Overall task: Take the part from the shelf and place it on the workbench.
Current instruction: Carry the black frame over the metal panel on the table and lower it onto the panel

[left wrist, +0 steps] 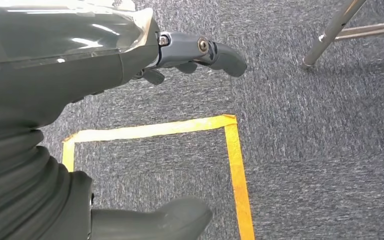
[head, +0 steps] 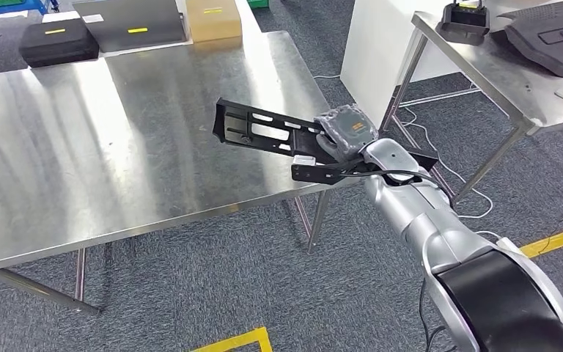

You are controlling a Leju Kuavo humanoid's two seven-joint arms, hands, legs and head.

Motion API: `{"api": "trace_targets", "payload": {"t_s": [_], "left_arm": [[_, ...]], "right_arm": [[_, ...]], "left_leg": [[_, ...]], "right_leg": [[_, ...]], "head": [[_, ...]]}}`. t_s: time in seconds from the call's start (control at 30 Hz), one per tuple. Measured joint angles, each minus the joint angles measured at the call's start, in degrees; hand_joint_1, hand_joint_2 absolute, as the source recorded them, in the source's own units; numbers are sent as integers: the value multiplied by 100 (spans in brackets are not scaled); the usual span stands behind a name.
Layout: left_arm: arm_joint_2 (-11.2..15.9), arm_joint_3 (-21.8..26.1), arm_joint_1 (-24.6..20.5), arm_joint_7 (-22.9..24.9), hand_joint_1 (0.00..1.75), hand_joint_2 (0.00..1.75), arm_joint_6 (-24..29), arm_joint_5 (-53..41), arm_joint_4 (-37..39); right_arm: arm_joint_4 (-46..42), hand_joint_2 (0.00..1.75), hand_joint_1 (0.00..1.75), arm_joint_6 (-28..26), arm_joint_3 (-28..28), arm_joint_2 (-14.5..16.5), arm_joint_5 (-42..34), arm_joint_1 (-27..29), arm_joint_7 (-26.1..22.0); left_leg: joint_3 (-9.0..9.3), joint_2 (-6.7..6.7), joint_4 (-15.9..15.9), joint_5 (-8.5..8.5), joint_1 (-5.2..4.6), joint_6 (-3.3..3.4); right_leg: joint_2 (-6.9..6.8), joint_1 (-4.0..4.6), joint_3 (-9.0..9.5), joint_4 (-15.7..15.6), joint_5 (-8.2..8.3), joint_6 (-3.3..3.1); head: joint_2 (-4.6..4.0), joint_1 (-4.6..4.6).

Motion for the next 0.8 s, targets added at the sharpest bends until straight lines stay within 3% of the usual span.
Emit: {"api": "trace_targets", "payload": {"t_s": [0.1,0.2,0.33,0.43,0.47,0.53,0.57,0.6,0.63,0.7,0.77,0.8], "left_arm": [[0,0,-1,1,0,175,-2,3,0],[1,0,-2,-5,0,175,-2,8,0],[3,0,-1,-16,0,175,-2,22,0],[-1,0,-3,-34,0,175,-9,26,0],[-3,0,-6,-40,0,175,-11,26,0],[-2,1,-9,-48,0,175,-13,26,0],[-1,1,-9,-50,0,175,-13,26,0],[-1,2,-7,-52,0,175,-14,26,0],[-3,2,-6,-54,0,175,-15,26,0],[-8,2,-5,-58,0,175,-17,26,0],[-8,3,-6,-62,0,175,-17,26,0],[-5,4,-5,-64,0,175,-17,26,0]], "right_arm": [[0,175,175,2,-6,7,3,23,0],[0,175,175,22,-17,22,1,34,1],[-3,175,175,64,-27,52,3,37,-1],[-35,175,175,62,-36,79,11,21,-21],[-45,175,175,60,-40,82,18,15,-29],[-46,175,175,58,-40,81,54,31,-32],[-45,175,175,59,-39,80,73,52,-29],[-44,175,175,60,-37,79,89,72,-28],[-44,175,175,60,-37,76,95,83,-26],[-45,175,175,59,-38,72,97,73,-24],[-46,175,175,60,-39,72,92,49,-19],[-46,175,175,62,-40,78,85,43,-17]], "left_leg": [[-406,0,702,-300,1,15],[-658,0,1124,-470,1,35],[-822,-6,1383,-572,1,85],[-817,-9,1382,-560,44,141],[-809,-8,1374,-553,57,159],[-809,-14,1378,-556,53,179],[-809,-26,1380,-559,47,181],[-808,-44,1386,-562,39,181],[-808,-66,1397,-567,31,175],[-810,-103,1441,-592,19,150],[-829,-122,1509,-639,-4,106],[-845,-126,1539,-660,-15,104]], "right_leg": [[0,-5,-400,684,-295,9],[0,-11,-638,1084,-458,37],[-5,-18,-770,1297,-542,85],[-3,-15,-901,1557,-681,97],[5,-17,-1051,1862,-819,77],[21,-18,-1507,2768,-1165,20],[29,-15,-1720,3151,-1277,15],[36,-11,-1843,3334,-1296,30],[43,-7,-1846,3264,-1214,57],[53,-5,-1531,2484,-842,105],[68,4,-1218,1787,-544,67],[72,3,-1157,1651,-483,32]], "head": [[0,1],[0,0],[0,1],[0,10],[0,14],[0,26],[0,29],[0,33],[0,37],[0,42],[0,44],[0,42]]}}
